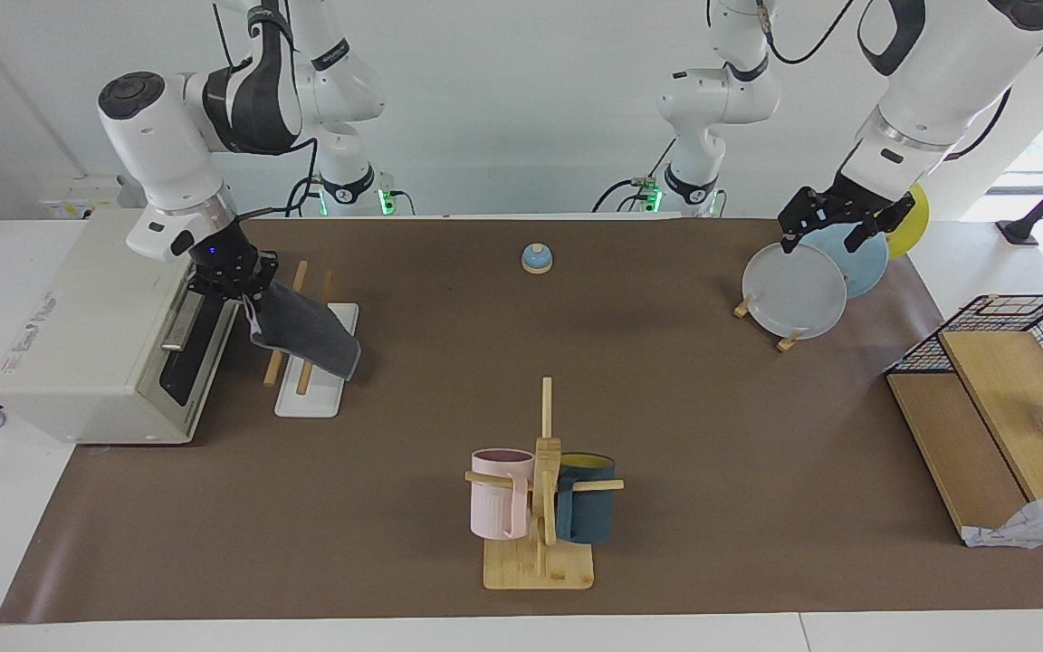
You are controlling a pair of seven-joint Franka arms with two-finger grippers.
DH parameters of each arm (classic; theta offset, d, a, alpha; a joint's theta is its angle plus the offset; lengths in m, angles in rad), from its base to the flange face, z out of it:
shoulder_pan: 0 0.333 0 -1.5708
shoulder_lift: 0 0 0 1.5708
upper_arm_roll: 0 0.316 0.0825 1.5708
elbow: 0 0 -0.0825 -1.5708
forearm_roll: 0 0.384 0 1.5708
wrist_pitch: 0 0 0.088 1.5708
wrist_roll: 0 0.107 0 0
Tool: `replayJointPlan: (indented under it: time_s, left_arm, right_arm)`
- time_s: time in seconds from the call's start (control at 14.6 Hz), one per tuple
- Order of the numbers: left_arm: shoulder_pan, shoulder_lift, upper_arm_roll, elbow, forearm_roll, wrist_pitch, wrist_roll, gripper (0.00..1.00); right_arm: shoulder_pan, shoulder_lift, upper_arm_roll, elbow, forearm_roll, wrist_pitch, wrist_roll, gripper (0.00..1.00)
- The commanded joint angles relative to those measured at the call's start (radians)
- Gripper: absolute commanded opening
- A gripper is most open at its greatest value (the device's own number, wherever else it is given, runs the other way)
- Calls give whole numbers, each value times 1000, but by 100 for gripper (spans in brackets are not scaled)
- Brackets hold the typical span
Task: Fold towel and hang on rack
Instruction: 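Drape the towel over the wooden rods with the right gripper, then release the towel and withdraw the right gripper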
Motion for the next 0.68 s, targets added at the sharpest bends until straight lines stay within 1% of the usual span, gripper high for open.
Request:
replayJointPlan:
  time_s: [0.0, 0.14, 0.2, 0.61]
  left_arm:
    - [11, -17, 5, -8, -2, -5, 17, 100]
    - [11, -18, 5, -9, -4, -3, 16, 100]
    - [10, -18, 7, -9, -4, 1, 14, 100]
    - [10, -20, 11, -13, -4, 1, 13, 100]
  right_arm:
    - [-6, -13, 9, -12, -16, 4, 26, 100]
    - [-6, -6, 9, 5, -14, -11, 23, 100]
    - [-6, -1, 9, 29, -14, -35, 24, 100]
    - [-6, 46, 9, 215, -13, -227, 47, 100]
